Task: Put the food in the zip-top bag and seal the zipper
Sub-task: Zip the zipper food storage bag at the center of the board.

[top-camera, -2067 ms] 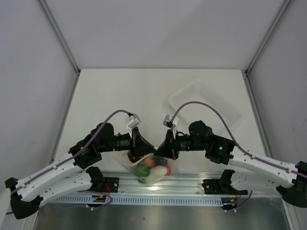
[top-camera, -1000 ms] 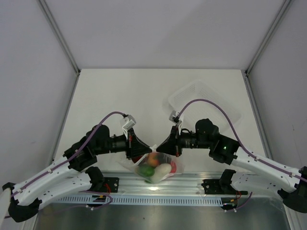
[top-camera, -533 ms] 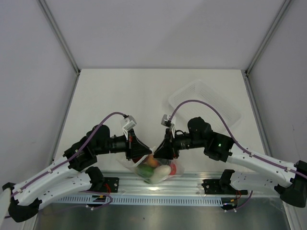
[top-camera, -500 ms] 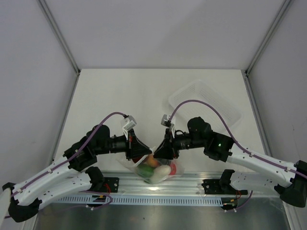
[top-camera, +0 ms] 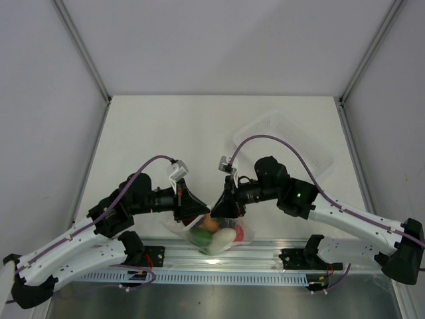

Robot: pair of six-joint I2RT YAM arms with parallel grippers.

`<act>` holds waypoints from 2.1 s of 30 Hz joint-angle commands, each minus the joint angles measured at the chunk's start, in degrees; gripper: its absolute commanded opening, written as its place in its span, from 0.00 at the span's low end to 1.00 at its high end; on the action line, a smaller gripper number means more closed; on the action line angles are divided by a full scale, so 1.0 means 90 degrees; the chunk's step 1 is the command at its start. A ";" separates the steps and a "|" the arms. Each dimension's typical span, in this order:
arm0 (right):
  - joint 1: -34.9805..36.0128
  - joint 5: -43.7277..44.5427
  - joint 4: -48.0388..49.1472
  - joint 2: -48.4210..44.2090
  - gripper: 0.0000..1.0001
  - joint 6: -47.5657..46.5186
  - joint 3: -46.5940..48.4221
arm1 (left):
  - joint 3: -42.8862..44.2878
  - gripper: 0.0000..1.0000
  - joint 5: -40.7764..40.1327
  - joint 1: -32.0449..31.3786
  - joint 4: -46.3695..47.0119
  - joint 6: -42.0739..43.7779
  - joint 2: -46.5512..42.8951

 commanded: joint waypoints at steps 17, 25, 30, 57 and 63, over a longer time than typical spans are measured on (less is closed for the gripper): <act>-0.0113 0.1935 0.0513 -0.1124 0.00 0.0133 -0.0263 | 0.0064 0.01 -0.0528 0.0038 -0.0407 0.0219 0.0025; -0.0182 0.1995 0.0357 -0.1594 0.00 0.0241 -0.0567 | 0.0133 0.01 -0.0607 0.0058 -0.0583 0.0209 -0.0053; -0.0182 0.1165 0.0007 -0.1253 0.00 0.0027 -0.0304 | 0.0308 0.01 -0.0480 0.0058 -0.0612 0.0248 -0.0053; -0.0885 -0.1140 0.0259 0.0388 0.54 -0.0413 0.0556 | 0.0279 0.01 -0.0167 0.0058 -0.0476 0.0219 -0.0122; -0.0885 -0.1326 0.0454 0.0457 0.47 -0.0296 0.0527 | 0.0221 0.01 -0.0167 0.0058 -0.0437 0.0219 -0.0132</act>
